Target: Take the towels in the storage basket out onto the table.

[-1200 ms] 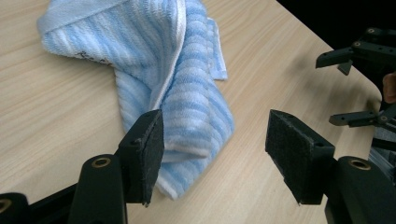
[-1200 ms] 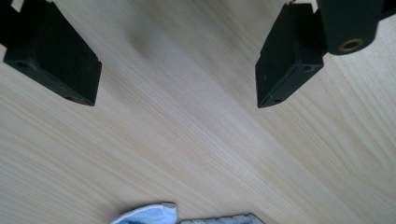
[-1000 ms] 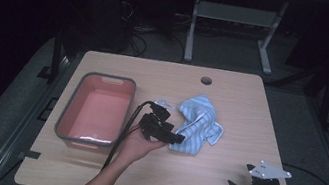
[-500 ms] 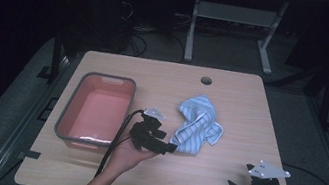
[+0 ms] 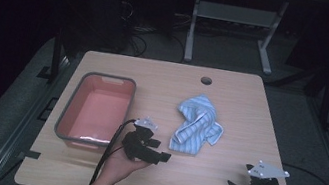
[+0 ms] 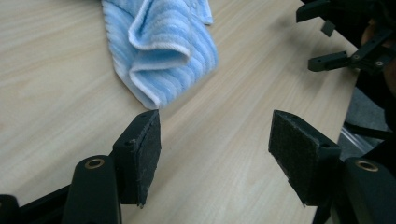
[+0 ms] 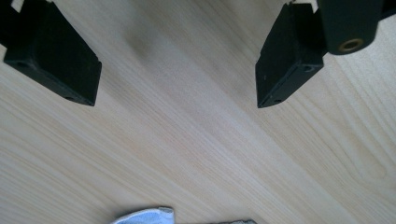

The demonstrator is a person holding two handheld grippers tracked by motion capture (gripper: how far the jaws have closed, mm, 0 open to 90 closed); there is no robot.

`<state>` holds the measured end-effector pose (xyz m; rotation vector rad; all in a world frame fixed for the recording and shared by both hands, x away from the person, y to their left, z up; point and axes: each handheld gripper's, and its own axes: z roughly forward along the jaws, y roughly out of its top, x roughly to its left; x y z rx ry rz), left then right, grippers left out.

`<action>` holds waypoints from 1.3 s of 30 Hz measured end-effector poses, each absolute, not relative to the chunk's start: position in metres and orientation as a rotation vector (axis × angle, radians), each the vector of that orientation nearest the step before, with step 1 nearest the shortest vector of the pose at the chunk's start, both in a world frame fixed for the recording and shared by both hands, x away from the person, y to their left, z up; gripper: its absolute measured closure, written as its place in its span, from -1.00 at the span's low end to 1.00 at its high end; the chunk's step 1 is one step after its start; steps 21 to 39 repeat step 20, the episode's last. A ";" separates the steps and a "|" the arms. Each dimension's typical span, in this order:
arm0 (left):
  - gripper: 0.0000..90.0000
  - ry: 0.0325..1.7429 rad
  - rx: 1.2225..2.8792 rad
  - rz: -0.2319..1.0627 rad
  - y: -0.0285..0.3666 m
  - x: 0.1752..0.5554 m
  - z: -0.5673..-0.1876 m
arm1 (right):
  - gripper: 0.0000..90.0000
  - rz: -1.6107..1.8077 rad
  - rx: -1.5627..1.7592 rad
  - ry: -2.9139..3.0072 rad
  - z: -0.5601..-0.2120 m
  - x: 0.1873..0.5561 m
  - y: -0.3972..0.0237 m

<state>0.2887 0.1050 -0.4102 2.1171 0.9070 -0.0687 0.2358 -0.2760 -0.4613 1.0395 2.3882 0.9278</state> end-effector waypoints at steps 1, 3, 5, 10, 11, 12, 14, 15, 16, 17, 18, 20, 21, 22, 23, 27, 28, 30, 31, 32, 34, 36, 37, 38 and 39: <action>-0.25 0.908 2.119 -0.061 0.106 0.287 -0.411 | -0.69 0.928 1.040 2.389 -0.461 0.236 -0.276; -0.25 0.911 2.110 -0.073 0.107 0.284 -0.413 | -0.69 0.925 1.043 2.389 -0.462 0.236 -0.275; -0.26 0.910 2.119 -0.066 0.109 0.281 -0.416 | -0.69 0.927 1.041 2.390 -0.462 0.236 -0.274; -0.26 0.906 2.116 -0.089 0.114 0.273 -0.424 | -0.69 0.923 1.032 2.395 -0.462 0.234 -0.272; -0.26 0.903 2.110 -0.089 0.116 0.272 -0.425 | -0.69 0.921 1.029 2.397 -0.462 0.234 -0.271; -0.26 0.905 2.110 -0.081 0.117 0.271 -0.425 | -0.69 0.925 1.034 2.394 -0.462 0.233 -0.271; -0.28 0.903 2.114 -0.065 0.117 0.268 -0.426 | -0.69 0.926 1.034 2.394 -0.462 0.232 -0.271; -0.28 0.894 2.101 -0.068 0.119 0.265 -0.428 | -0.69 0.925 1.031 2.394 -0.462 0.231 -0.271; -0.28 0.889 2.098 -0.070 0.119 0.263 -0.429 | -0.69 0.927 1.034 2.391 -0.462 0.231 -0.271; -0.29 0.883 2.096 -0.062 0.119 0.261 -0.430 | -0.69 0.927 1.029 2.392 -0.462 0.230 -0.271; -0.30 0.872 2.094 -0.053 0.119 0.258 -0.432 | -0.69 0.926 1.031 2.392 -0.462 0.230 -0.271; -0.31 0.851 2.117 -0.035 0.116 0.253 -0.432 | -0.69 0.926 1.030 2.389 -0.463 0.229 -0.270; -0.31 0.851 2.117 -0.035 0.116 0.253 -0.432 | -0.69 0.926 1.030 2.389 -0.463 0.229 -0.270; -0.31 0.851 2.117 -0.035 0.116 0.253 -0.432 | -0.69 0.926 1.030 2.389 -0.463 0.229 -0.270; -0.31 0.851 2.117 -0.035 0.116 0.253 -0.432 | -0.69 0.926 1.030 2.389 -0.463 0.229 -0.270; -0.31 0.851 2.117 -0.035 0.116 0.253 -0.432 | -0.69 0.926 1.030 2.389 -0.463 0.229 -0.270; -0.31 0.851 2.117 -0.035 0.116 0.253 -0.432 | -0.69 0.926 1.030 2.389 -0.463 0.229 -0.270; -0.31 0.851 2.117 -0.035 0.116 0.253 -0.432 | -0.69 0.926 1.030 2.389 -0.463 0.229 -0.270; -0.31 0.851 2.117 -0.035 0.116 0.253 -0.432 | -0.69 0.926 1.030 2.389 -0.463 0.229 -0.270; -0.31 0.851 2.117 -0.035 0.116 0.253 -0.432 | -0.69 0.926 1.030 2.389 -0.463 0.229 -0.270; -0.31 0.851 2.117 -0.035 0.116 0.253 -0.432 | -0.69 0.926 1.030 2.389 -0.463 0.229 -0.270; -0.31 0.851 2.117 -0.035 0.116 0.253 -0.432 | -0.69 0.926 1.030 2.389 -0.463 0.229 -0.270; -0.31 0.851 2.117 -0.035 0.116 0.253 -0.432 | -0.69 0.926 1.030 2.389 -0.463 0.229 -0.270; -0.31 0.851 2.117 -0.035 0.116 0.253 -0.432 | -0.69 0.926 1.030 2.389 -0.463 0.229 -0.270; -0.31 0.851 2.117 -0.035 0.116 0.253 -0.432 | -0.69 0.926 1.030 2.389 -0.463 0.229 -0.270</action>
